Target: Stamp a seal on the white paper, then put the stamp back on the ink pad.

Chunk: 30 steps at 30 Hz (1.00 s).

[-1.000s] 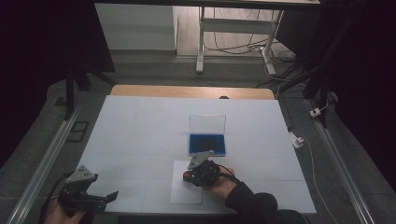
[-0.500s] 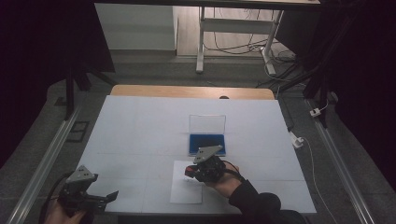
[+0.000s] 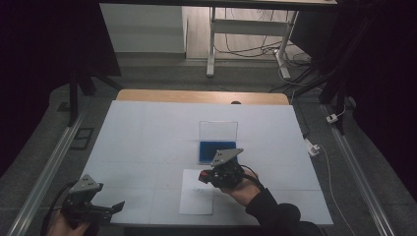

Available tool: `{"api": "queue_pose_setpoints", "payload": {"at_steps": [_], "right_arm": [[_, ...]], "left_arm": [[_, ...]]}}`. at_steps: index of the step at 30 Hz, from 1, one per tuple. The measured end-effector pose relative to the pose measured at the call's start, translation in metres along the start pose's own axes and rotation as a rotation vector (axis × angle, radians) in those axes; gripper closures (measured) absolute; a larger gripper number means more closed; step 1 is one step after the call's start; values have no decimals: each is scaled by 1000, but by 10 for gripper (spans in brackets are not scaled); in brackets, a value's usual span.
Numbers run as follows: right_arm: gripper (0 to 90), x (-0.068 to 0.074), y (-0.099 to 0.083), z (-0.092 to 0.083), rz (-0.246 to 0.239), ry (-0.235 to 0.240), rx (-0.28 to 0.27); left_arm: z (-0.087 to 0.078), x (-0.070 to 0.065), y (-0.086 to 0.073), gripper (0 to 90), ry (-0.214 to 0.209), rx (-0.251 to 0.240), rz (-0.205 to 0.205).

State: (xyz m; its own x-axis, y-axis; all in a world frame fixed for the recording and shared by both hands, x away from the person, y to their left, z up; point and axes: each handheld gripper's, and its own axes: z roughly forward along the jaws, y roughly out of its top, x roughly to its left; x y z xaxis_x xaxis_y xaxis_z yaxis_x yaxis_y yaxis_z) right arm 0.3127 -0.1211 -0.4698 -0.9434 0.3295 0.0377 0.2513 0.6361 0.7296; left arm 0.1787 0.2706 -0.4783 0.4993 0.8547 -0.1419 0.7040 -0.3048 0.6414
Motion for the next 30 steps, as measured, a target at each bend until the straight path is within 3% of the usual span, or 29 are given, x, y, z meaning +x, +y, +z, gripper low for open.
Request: {"api": "queue_pose_setpoints", "payload": {"at_steps": [30], "right_arm": [[789,-30,5,-20,95,-75,-56]], "left_arm": [[0,0,0,19,0,0,-1]]}}
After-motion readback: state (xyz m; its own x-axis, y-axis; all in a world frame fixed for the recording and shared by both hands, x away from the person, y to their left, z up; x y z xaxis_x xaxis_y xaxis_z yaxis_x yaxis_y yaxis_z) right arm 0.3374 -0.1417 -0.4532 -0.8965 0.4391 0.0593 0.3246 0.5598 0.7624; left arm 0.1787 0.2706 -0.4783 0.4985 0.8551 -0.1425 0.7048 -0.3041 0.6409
